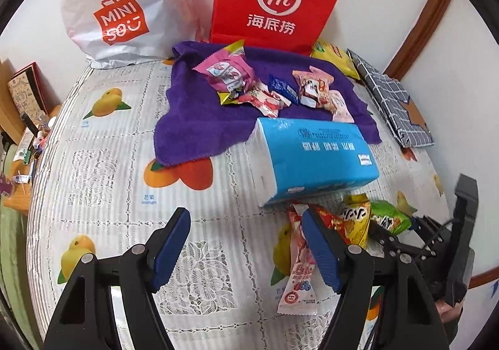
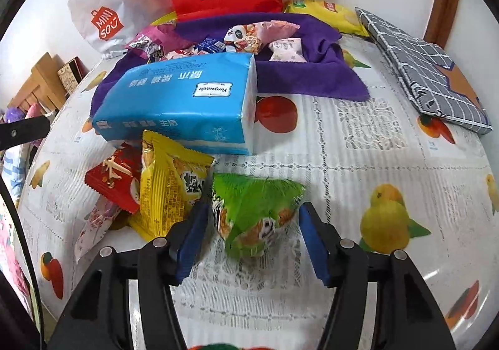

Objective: Organize snacks
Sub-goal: 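Grasp the green snack bag with the right tool while the left tool grasps the pink candy stick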

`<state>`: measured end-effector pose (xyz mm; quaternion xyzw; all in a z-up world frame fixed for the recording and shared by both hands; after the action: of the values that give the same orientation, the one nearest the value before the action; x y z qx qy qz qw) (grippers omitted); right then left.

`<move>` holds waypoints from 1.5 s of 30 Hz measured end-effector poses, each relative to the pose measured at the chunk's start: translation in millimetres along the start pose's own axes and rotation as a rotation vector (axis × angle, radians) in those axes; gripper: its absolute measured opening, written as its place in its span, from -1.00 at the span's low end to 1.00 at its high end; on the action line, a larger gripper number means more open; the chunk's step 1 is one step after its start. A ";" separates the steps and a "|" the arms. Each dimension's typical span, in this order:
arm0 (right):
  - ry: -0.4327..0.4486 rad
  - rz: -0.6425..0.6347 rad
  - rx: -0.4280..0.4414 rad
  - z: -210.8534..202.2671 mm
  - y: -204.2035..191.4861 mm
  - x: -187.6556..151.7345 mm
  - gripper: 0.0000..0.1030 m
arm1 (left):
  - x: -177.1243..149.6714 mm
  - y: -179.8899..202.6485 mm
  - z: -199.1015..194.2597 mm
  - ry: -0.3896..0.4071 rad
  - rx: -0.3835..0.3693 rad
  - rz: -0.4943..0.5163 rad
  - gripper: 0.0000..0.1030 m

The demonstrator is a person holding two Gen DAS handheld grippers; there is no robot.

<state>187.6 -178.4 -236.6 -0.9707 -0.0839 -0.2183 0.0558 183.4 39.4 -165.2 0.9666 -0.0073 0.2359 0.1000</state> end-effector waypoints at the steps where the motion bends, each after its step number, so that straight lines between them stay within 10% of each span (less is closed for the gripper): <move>1: 0.001 -0.002 0.000 2.6 -0.5 0.6 0.17 | -1.6 0.3 0.7 -0.002 0.003 0.007 0.41; 18: 0.109 0.065 -0.020 -44.1 38.7 -1.4 -0.05 | -45.5 39.2 43.3 -0.124 -0.036 0.110 0.37; 31: 0.134 0.052 -0.085 -61.4 54.3 -11.1 -0.05 | -56.8 65.1 69.6 -0.176 0.022 0.197 -0.50; 45: 0.191 -0.011 -0.076 -81.7 26.6 1.1 -0.05 | -59.4 21.7 32.3 -0.124 -0.001 0.081 -0.58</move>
<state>159.7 -216.2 -164.6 -0.9464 -0.0751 -0.3130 0.0255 143.9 9.9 -216.3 0.9782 -0.0525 0.1796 0.0903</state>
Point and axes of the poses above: each gripper's, at about its wrist camera, not at the fingertips, and z roughly the way its jaws point, y to its right, x to its top, the point moved 6 cm from there along z, roughly the way its jaws point, and after that the axes turned 2 degrees about -y, right-handed, at the moved point
